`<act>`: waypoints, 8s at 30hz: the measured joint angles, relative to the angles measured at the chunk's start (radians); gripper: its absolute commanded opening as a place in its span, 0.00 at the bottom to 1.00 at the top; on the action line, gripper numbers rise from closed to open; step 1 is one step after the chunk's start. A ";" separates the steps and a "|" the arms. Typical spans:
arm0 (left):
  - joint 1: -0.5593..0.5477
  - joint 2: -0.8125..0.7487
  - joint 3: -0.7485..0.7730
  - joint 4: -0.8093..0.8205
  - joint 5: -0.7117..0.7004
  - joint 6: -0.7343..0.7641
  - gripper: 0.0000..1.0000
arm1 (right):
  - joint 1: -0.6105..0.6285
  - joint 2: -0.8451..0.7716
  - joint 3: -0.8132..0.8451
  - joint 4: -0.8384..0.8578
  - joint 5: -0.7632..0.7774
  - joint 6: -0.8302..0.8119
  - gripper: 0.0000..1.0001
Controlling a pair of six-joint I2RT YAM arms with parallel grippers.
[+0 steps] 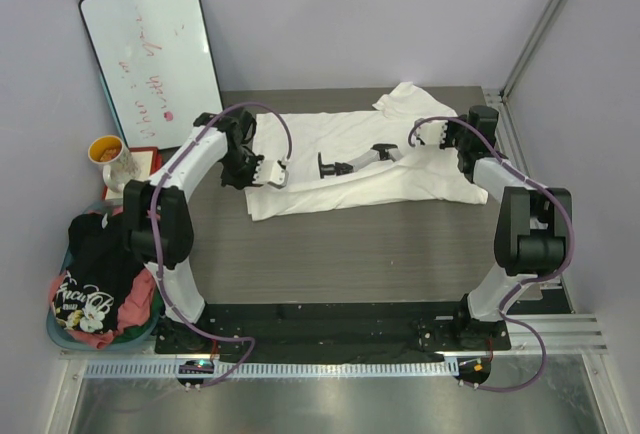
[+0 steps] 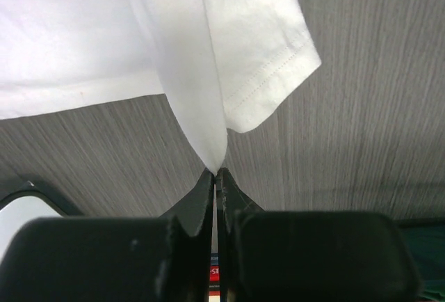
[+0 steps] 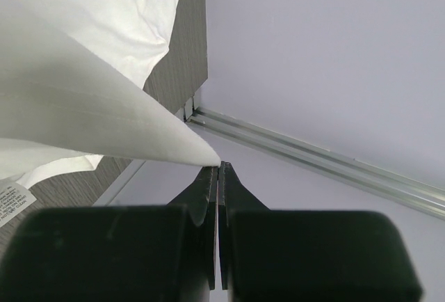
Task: Fold and stack the t-shirts
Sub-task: Fold the flattened tshirt in 1/3 of the way
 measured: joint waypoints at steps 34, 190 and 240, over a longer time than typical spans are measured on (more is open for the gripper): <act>0.010 0.073 -0.047 0.282 -0.063 -0.109 0.01 | 0.000 0.084 0.000 0.080 0.065 0.020 0.01; -0.031 0.101 -0.084 0.448 -0.050 -0.211 0.00 | 0.318 0.441 0.446 -0.207 0.112 0.277 0.79; -0.045 0.347 0.192 0.061 0.164 -0.096 0.00 | 0.074 0.291 0.382 -0.801 0.103 0.564 0.03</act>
